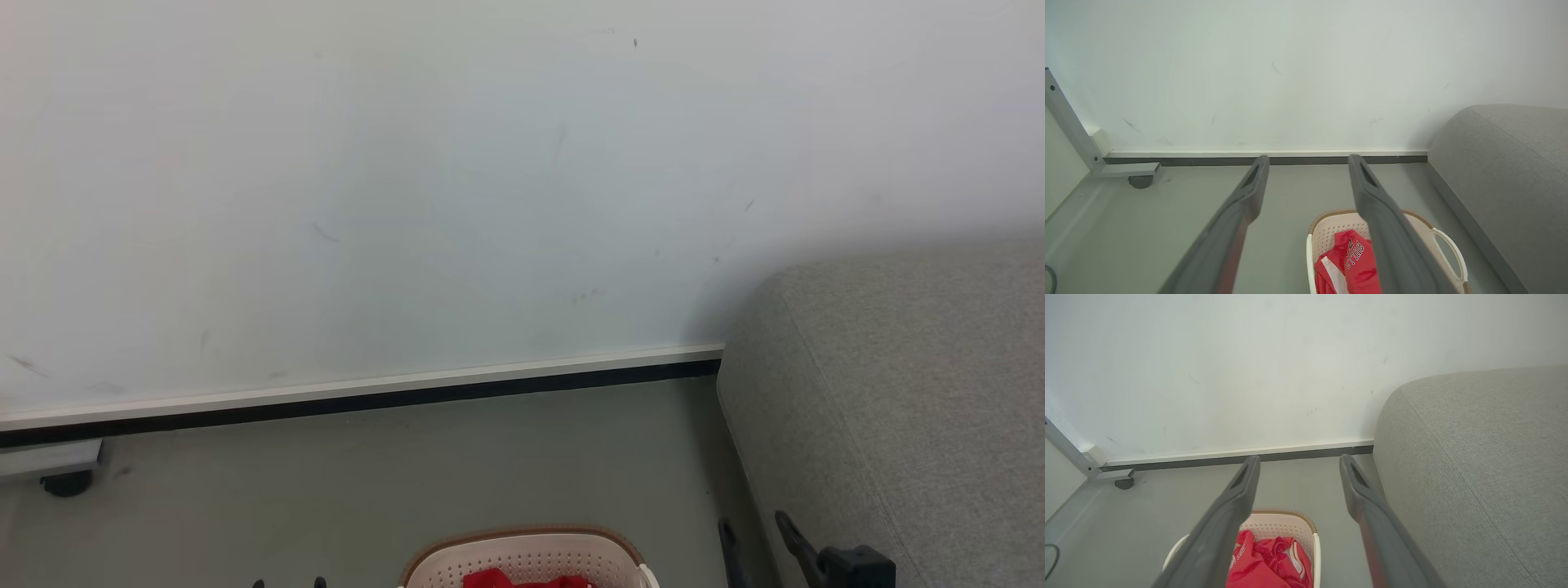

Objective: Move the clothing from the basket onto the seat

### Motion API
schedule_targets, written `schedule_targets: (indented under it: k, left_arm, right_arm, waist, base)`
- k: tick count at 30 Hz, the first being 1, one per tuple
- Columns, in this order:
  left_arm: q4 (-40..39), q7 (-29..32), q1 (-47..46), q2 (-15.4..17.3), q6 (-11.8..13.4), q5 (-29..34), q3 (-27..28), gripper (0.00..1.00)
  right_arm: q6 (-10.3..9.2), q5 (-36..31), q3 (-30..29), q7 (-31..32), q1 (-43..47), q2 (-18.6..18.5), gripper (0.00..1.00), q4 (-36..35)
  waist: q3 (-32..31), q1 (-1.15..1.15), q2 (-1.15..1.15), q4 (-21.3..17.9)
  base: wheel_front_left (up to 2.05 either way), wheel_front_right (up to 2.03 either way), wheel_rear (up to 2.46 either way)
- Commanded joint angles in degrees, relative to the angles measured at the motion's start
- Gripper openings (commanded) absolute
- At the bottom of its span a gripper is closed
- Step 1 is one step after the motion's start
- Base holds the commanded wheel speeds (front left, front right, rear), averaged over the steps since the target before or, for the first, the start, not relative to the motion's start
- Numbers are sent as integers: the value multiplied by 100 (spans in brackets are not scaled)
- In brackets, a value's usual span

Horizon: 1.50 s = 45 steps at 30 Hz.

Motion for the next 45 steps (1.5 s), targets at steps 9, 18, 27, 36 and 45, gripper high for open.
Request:
schedule_targets:
  k: [9, 18, 27, 36, 45]
  left_arm:
    - [-13, -55, 100, -8, 51, -101, 20, 100]
    - [20, -55, 93, -10, 64, -139, 24, 100]
    - [177, -21, 88, -59, 4, -296, -28, 100]
    - [990, 173, -323, -159, -154, -727, -278, 100]
    - [2119, 349, -1517, -131, -370, -709, -673, 100]
  right_arm:
    - [4, -79, -5, 7, 60, 22, 100, -28]
    - [4, -63, 13, 11, 32, 22, 100, -28]
    - [4, -142, 90, 37, -95, 19, 100, -54]
    - [4, -226, 265, 140, -296, 18, 100, -165]
    - [4, -187, 383, 89, -626, 21, 100, -421]
  waist:
    - [13, 0, 0, -6]
    - [48, 0, 0, -32]
    - [240, 0, 0, -325]
    - [743, 0, 0, -1100]
    - [1892, 0, 0, -1913]
  base:
    - [0, 0, 0]
    - [0, 0, 0]
    - [0, 0, 0]
    - [0, 0, 0]
    - [0, 0, 0]
